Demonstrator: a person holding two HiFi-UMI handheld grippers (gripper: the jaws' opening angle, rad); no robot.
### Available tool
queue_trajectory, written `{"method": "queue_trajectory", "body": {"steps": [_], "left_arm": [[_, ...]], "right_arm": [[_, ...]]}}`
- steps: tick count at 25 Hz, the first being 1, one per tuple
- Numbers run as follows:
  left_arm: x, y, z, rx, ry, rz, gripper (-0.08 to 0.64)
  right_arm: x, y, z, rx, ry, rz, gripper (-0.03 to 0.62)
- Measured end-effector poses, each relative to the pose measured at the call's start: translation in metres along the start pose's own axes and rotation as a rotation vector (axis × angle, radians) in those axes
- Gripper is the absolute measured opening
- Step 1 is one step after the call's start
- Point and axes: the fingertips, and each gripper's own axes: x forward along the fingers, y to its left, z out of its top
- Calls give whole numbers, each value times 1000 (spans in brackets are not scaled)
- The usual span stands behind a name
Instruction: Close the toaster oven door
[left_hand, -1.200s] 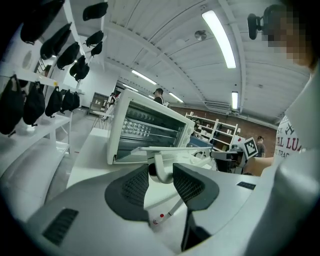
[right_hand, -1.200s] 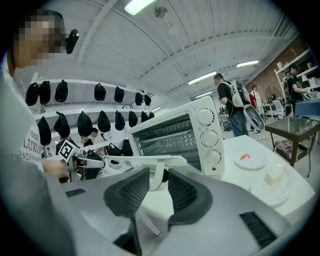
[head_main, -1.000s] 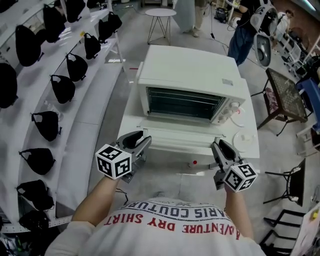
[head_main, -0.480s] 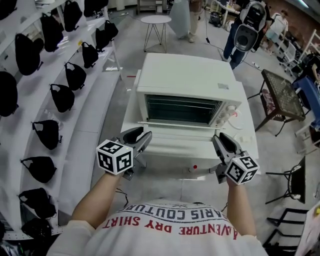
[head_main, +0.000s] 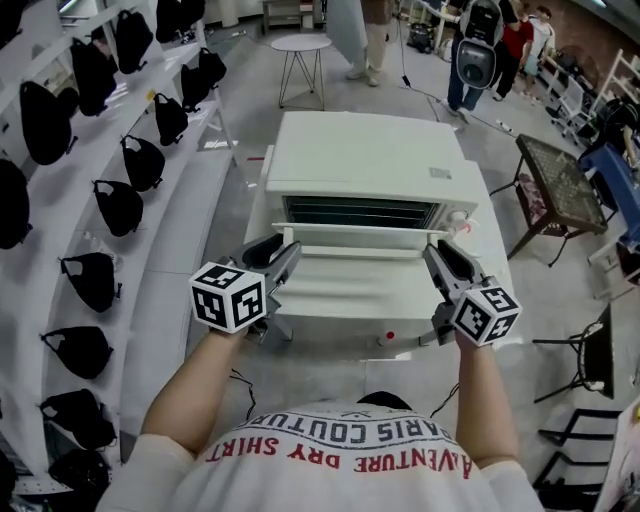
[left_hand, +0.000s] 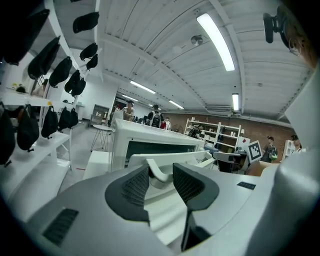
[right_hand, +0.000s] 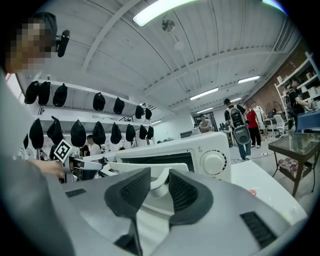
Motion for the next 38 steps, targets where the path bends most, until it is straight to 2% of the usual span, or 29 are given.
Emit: {"method": "queue_trajectory", "body": {"steps": [13,23,25,30,31,34,38], "left_arm": [[25,17,31,-6,-22,12,156],[35,25,38,-2,-34,17,156],[34,24,40,5,-35,17,156],[33,22,42,82,-41,41,160],[33,21,42,83,-46,38,161],[26,16,43,68,-77,16,197],[10,2,43,63,-94,-12,204]], "right_arm": [[29,-17,26,10,-53,2,103],[41,-24,32,39,-89,15,101],[41,-24,33,39,-89,18,101],[32,-24,39,24,-133,4,110],[28,-25,41,23,-146,-4,134],[16,-26,43,16,-153,-11,135],[-4,-15,39,14,-131,13,121]]}}
